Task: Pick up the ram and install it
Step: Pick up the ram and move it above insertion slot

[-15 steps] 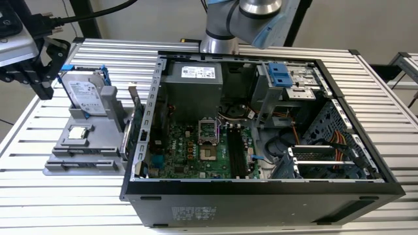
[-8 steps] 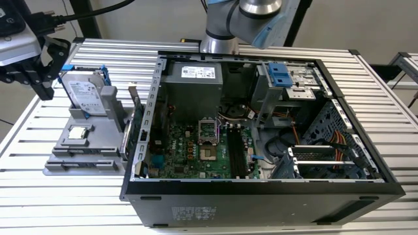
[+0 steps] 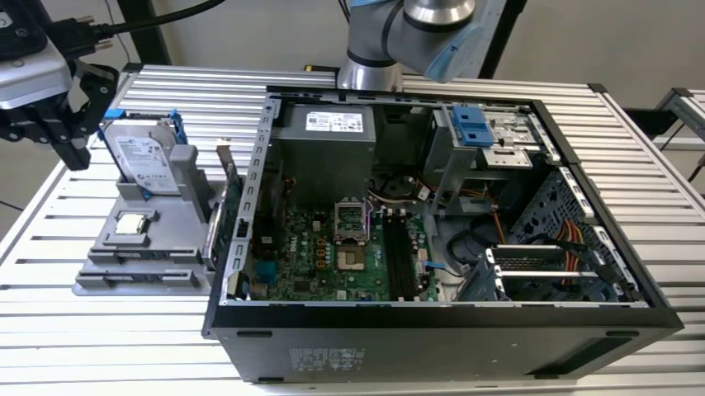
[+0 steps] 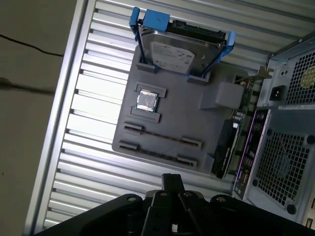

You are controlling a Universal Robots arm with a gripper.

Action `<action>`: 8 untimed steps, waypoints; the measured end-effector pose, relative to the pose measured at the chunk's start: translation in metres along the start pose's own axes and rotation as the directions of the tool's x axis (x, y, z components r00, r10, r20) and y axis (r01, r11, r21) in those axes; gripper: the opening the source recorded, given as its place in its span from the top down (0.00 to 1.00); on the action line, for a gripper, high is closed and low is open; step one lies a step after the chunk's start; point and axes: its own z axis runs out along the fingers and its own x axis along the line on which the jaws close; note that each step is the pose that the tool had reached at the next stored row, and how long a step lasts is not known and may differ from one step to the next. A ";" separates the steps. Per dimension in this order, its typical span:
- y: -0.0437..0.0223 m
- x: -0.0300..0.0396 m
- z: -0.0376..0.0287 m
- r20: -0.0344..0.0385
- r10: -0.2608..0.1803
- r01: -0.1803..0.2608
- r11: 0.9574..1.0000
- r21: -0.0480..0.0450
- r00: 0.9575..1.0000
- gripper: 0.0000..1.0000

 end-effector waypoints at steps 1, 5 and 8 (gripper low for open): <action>0.0000 0.0000 0.0001 0.000 -0.003 0.003 1.000 0.001 1.000 1.00; 0.0000 0.0000 0.0000 -0.003 -0.014 0.014 1.000 0.010 1.000 1.00; 0.0000 0.0000 0.0000 -0.005 -0.022 0.022 1.000 0.018 1.000 1.00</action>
